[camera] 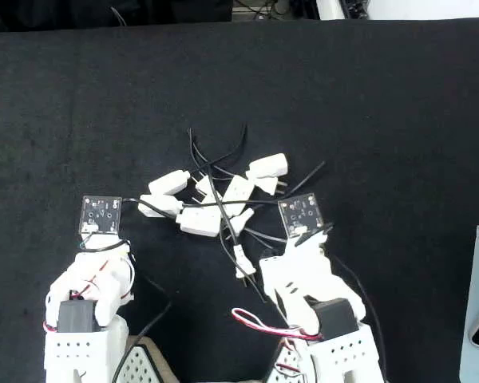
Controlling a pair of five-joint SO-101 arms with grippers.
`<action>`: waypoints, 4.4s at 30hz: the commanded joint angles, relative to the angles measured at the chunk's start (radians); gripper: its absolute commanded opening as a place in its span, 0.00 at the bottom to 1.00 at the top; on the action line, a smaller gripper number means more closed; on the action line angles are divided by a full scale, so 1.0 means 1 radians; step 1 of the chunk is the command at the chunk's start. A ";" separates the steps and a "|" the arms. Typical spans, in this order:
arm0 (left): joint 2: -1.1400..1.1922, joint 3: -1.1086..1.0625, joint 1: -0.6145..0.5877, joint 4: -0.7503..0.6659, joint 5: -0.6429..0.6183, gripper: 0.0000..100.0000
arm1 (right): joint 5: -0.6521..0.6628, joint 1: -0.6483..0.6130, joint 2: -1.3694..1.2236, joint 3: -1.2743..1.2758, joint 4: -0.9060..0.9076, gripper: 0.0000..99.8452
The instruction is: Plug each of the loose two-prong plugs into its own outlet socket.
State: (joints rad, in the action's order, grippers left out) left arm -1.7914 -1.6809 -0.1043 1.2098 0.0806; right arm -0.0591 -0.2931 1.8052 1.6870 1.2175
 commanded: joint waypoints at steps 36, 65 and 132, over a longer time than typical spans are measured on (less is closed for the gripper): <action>-0.005 -0.019 0.005 0.002 -0.008 0.03 | -0.005 0.011 0.087 -0.004 0.005 0.01; -0.006 -0.013 -0.019 0.028 -0.002 0.03 | 0.002 0.017 0.087 -0.016 0.087 0.01; -0.005 -0.019 -0.302 -0.097 -0.002 0.03 | -0.178 -0.247 -1.550 -0.734 -0.288 0.19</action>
State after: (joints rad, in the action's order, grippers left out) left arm -1.7914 -1.6809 -0.3989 1.1285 0.0821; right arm -0.2309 -0.5309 0.2831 0.9628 0.9398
